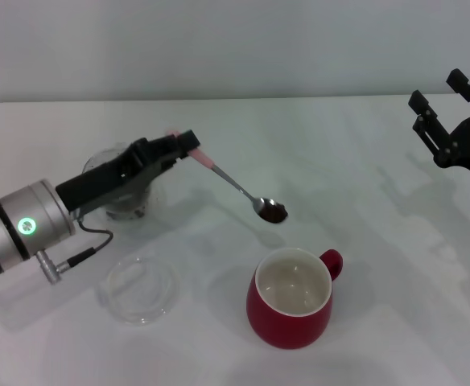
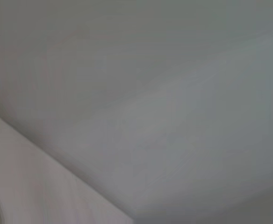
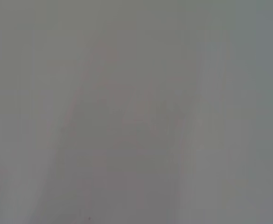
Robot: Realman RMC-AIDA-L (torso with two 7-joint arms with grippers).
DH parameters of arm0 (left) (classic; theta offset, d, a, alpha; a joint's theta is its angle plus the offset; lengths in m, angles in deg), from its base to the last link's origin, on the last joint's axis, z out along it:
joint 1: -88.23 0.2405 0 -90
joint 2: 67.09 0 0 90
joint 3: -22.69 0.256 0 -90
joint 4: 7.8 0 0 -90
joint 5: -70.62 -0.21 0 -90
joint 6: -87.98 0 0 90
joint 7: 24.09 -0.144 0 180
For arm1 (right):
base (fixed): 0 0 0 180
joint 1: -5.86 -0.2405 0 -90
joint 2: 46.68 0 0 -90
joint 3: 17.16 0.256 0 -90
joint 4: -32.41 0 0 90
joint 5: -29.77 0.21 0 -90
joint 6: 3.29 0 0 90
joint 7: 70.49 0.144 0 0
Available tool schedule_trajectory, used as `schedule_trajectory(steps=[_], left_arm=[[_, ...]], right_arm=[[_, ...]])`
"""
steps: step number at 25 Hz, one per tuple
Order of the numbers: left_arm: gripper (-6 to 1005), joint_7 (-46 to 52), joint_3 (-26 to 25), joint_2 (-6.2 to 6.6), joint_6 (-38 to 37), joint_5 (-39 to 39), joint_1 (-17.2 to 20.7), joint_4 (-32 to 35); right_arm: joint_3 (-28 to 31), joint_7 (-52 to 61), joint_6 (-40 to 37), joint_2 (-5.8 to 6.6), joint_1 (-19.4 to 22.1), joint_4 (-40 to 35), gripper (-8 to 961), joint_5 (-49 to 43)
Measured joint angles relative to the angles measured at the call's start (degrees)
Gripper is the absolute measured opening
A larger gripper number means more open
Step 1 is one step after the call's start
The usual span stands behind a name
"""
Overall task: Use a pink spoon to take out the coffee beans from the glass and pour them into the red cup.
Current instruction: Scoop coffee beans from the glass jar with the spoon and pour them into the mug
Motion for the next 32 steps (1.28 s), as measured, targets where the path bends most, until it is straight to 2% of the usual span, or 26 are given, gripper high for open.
schedule_trajectory(steps=[6, 12, 22, 25, 32], left_arm=[[130, 1.34, 5.05, 0.33, 1.04, 0.00, -0.27, 0.63], [129, -0.36, 9.48, 0.10, 0.35, -0.01, -0.13, 2.93], [129, -5.22, 12.13, -0.02, 0.90, -1.64, -3.02, 4.67], [129, -5.33, 14.06, -0.12, 0.92, -1.51, -3.28, 6.41], [130, -7.92, 14.64, -0.21, 0.46, -2.05, -3.55, 8.31]], right_arm=[[-0.03, 0.16, 0.00, -0.08, -0.08, -0.01, 592, 0.00], [-0.06, 0.30, 0.00, -0.16, -0.15, -0.08, 592, 0.00], [-0.03, 0.38, 0.21, -0.23, -0.26, -0.09, 592, 0.00], [0.07, 0.24, 0.75, -0.24, -0.30, -0.08, 592, 0.00], [0.13, 0.13, 1.55, -0.25, -0.47, -0.08, 592, 0.00]])
